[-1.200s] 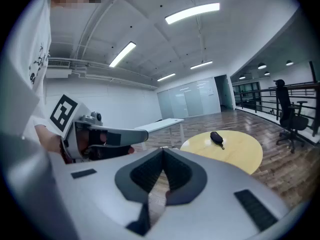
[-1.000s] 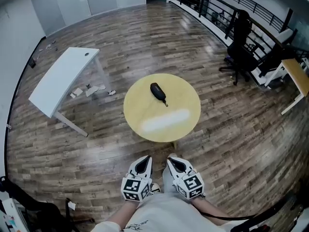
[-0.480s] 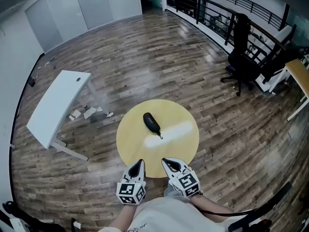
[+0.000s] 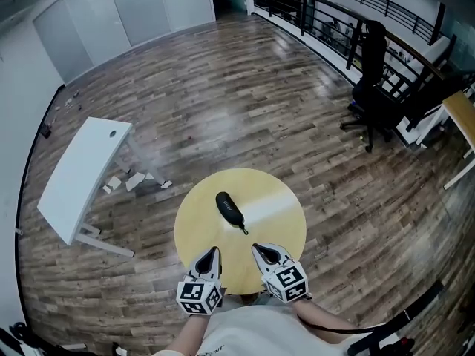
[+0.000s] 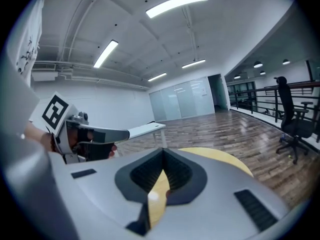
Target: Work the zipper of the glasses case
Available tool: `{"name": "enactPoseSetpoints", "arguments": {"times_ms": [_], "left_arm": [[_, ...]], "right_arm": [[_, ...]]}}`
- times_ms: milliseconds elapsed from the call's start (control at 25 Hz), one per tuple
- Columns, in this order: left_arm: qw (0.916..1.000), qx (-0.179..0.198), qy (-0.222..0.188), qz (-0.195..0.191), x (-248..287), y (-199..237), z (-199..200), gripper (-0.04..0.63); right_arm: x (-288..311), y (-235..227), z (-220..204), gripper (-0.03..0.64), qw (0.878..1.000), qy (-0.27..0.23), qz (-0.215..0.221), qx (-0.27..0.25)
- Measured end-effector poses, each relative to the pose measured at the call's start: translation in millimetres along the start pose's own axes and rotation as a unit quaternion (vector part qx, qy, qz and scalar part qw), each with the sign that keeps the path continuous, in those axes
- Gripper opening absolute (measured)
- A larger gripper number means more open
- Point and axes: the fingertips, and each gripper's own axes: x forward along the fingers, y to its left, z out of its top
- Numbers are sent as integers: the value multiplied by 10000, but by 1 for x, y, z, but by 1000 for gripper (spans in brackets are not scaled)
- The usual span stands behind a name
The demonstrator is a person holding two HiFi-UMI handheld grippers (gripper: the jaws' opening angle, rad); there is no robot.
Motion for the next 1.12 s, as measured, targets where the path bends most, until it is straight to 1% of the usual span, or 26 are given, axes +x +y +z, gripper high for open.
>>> {"name": "enactPoseSetpoints", "arguments": {"times_ms": [240, 360, 600, 760, 800, 840, 880, 1040, 1120], "left_arm": [[9999, 110, 34, -113, 7, 31, 12, 6], [9998, 109, 46, -139, 7, 40, 12, 6], [9997, 147, 98, -186, 5, 53, 6, 6], [9994, 133, 158, -264, 18, 60, -1, 6], [9993, 158, 184, -275, 23, 64, -4, 6], [9992, 192, 217, -281, 30, 69, -7, 6], [9991, 214, 253, -280, 36, 74, -11, 6], [9990, 187, 353, -222, 62, 90, -25, 6], [9988, 214, 410, -187, 69, 96, -28, 6]], "right_arm": [[27, 6, 4, 2, 9998, 23, -189, -30], [37, 5, 1, 2, 9995, 62, -298, 24], [46, 10, -10, 3, 9991, 201, -378, 17], [58, -9, -22, 3, 9976, 354, -566, -197], [64, -15, -25, 11, 9974, 423, -555, -198], [72, -20, -29, 47, 9972, 492, -530, -173], [81, -25, -33, 65, 9970, 559, -507, -151], [117, -52, -57, 95, 9948, 835, -527, -247], [142, -65, -74, 123, 9928, 1056, -487, -303]]}}
